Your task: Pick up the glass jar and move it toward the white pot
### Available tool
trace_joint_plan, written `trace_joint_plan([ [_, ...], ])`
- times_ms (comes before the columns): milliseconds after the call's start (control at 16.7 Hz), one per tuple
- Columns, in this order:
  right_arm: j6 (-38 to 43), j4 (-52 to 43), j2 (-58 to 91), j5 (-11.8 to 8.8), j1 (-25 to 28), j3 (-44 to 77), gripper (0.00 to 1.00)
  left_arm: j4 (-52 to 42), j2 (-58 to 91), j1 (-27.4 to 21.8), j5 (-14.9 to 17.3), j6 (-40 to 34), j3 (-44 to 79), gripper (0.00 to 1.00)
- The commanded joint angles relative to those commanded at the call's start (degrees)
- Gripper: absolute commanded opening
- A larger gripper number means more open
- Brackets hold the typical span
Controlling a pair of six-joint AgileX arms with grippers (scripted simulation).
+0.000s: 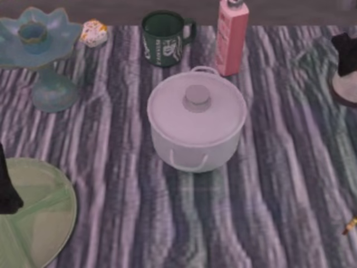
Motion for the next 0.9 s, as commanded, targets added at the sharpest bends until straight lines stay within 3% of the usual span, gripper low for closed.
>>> trace_joint_plan([
  [540, 2.2, 0.4, -2.3, 0.4, 0.7, -3.3, 0.00, 0.0, 0.0, 0.0, 0.0, 0.0, 0.0, 1.00],
  [900, 21.0, 4.9, -2.5, 3.3, 8.2, -8.9, 0.00, 0.0, 0.0, 0.0, 0.0, 0.0, 0.0, 1.00],
])
